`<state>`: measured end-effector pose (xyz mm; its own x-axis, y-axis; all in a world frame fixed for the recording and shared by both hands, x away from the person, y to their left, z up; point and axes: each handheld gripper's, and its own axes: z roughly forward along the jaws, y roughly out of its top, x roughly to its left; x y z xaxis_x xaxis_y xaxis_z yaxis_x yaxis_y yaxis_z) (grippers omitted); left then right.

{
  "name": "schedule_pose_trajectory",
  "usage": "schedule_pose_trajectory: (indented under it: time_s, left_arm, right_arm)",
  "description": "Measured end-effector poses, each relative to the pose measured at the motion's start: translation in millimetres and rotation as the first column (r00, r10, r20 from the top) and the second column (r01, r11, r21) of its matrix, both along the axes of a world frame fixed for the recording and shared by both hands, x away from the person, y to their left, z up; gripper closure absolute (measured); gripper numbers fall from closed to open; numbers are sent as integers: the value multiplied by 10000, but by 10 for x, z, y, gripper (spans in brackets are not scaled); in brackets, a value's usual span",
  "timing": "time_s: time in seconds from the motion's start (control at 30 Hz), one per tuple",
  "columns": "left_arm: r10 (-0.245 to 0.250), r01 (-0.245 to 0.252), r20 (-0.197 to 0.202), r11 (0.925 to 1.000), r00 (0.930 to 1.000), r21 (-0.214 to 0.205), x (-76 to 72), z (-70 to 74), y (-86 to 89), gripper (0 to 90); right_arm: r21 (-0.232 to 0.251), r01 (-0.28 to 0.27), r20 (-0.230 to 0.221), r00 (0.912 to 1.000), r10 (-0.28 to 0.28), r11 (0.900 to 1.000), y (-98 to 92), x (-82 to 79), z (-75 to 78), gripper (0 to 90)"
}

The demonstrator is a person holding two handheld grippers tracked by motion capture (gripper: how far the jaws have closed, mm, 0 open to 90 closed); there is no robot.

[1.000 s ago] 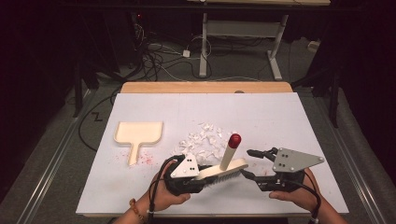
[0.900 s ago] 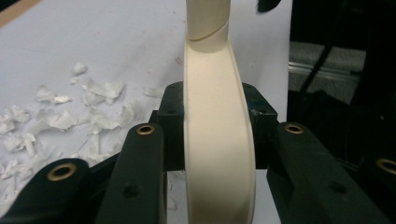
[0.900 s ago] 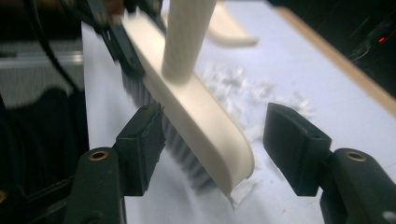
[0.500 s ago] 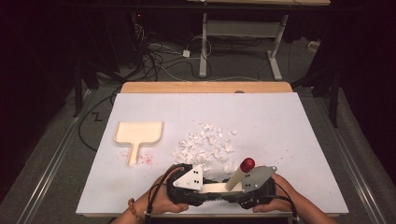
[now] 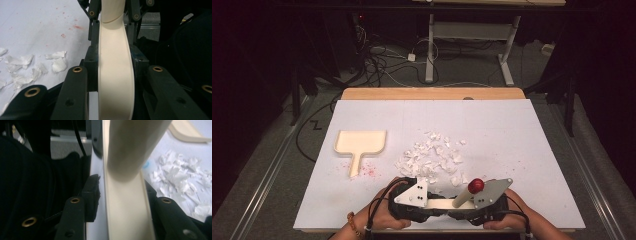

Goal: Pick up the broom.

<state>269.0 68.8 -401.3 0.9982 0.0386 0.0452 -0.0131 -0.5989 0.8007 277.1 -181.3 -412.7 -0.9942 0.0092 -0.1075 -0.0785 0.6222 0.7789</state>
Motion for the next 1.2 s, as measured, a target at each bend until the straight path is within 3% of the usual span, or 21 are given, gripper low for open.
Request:
schedule_pose_trajectory:
  time_s: [0.13, 0.23, 0.3, 0.37, 0.43, 0.53, 0.63, 0.7, 0.77, 0.8, 0.87, 0.93, 1.0, 1.07, 1.13, 1.2]
  left_arm:
    - [13, -13, 70, 10000, 10000, 7, 5, -7, 1, 625]
    - [812, -807, 337, 9966, 9961, -132, 28, -25, 4, 563]
    - [1344, -1341, 493, 9909, 9897, -102, 45, -24, 26, 505]
    - [1914, -1917, 1063, 9814, 9757, -81, 24, 0, 60, 453]
    - [2323, -2306, 1228, 9726, 9648, -283, 21, 26, 109, 406]
    - [3177, -3164, 1806, 9479, 9309, -363, -4, 41, 207, 356]
    - [4092, -4133, 2529, 9097, 8767, -391, -46, 3, 352, 312]
    - [4630, -4760, 2970, 8789, 8351, -318, -70, -53, 472, 280]
    - [5160, -5286, 2962, 8478, 8038, -425, -87, -110, 615, 248]
    - [5433, -5588, 3043, 8282, 7824, -421, -95, -139, 688, 234]
    - [5919, -6013, 2742, 7969, 7580, -581, -104, -189, 859, 213]
    - [6366, -6449, 2588, 7617, 7265, -631, -115, -249, 1029, 202]
    - [6696, -6753, 2305, 7346, 7060, -657, -125, -328, 1190, 194]
    - [7043, -7081, 2052, 7029, 6796, -676, -136, -427, 1320, 190]
    - [7227, -7301, 2096, 6812, 6587, -544, -125, -505, 1384, 190]
    - [7251, -7316, 2003, 6796, 6589, -539, -113, -522, 1385, 188]
  right_arm:
    - [-25, 193, 133, 9997, -192, 9998, 4, -13, 10, 665]
    - [-193, 621, 527, 9967, -610, 9979, 23, -26, 19, 679]
    - [-290, 1136, 741, 9910, -1112, 9931, 37, -29, 38, 681]
    - [-308, 1510, 858, 9853, -1479, 9881, 32, -20, 59, 681]
    - [-298, 1880, 977, 9780, -1843, 9817, 4, 2, 79, 681]
    - [-103, 2245, 997, 9698, -2224, 9744, -63, 46, 112, 681]
    - [-47, 2642, 1248, 9571, -2615, 9645, -121, 61, 177, 681]
    - [-34, 2865, 1188, 9514, -2841, 9581, -159, 86, 221, 681]
    - [89, 3233, 1345, 9373, -3215, 9463, -200, 107, 251, 681]
    - [78, 3313, 1316, 9350, -3294, 9435, -219, 123, 261, 681]
    - [252, 3584, 1337, 9239, -3585, 9332, -260, 153, 274, 681]
    - [330, 3840, 1220, 9148, -3851, 9227, -303, 195, 287, 681]
    - [494, 4084, 1102, 9048, -4114, 9115, -350, 244, 298, 681]
    - [591, 4371, 1113, 8905, -4411, 8975, -392, 296, 306, 681]
    - [571, 4625, 1120, 8777, -4660, 8848, -430, 349, 306, 680]
    - [578, 4928, 1184, 8602, -4961, 8682, -466, 400, 294, 681]
